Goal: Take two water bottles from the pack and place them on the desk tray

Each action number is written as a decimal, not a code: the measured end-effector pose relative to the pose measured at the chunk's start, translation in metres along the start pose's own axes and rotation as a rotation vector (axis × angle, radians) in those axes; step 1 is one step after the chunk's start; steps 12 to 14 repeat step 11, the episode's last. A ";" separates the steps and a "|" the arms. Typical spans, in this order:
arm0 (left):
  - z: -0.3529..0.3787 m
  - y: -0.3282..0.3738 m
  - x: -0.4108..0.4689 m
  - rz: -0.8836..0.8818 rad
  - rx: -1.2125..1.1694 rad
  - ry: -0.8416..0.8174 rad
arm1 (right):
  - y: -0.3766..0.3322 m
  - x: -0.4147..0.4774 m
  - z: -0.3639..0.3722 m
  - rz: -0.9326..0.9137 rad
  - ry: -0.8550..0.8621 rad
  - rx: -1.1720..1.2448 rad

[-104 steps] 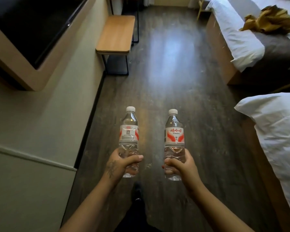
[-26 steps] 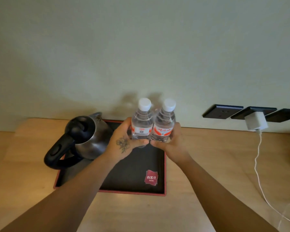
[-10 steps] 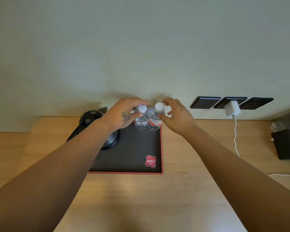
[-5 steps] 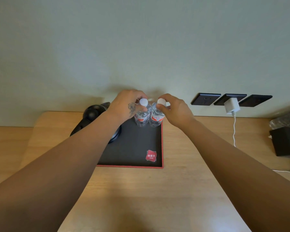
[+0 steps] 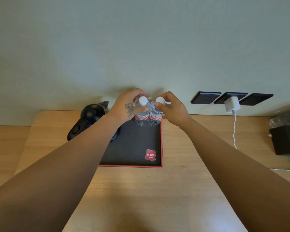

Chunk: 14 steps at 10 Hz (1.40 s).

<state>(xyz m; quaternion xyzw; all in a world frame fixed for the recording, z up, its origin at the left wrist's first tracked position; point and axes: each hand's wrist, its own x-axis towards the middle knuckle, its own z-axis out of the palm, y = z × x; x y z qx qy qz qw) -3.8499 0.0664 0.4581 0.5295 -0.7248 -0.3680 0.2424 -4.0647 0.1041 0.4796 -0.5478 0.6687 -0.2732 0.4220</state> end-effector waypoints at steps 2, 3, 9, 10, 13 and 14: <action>0.008 -0.001 0.002 -0.041 -0.022 0.016 | 0.005 -0.001 0.004 -0.061 0.035 0.050; 0.010 0.001 0.001 -0.012 -0.001 0.041 | 0.007 -0.001 0.008 -0.069 0.073 0.029; 0.010 0.009 -0.012 -0.076 0.013 0.064 | 0.012 -0.008 0.011 0.034 0.114 0.050; 0.004 0.011 -0.016 -0.090 -0.001 0.082 | 0.010 -0.018 0.003 0.064 0.133 0.079; -0.004 0.017 -0.017 -0.092 -0.018 0.096 | 0.005 -0.023 -0.006 0.031 0.134 0.042; -0.004 0.017 -0.017 -0.092 -0.018 0.096 | 0.005 -0.023 -0.006 0.031 0.134 0.042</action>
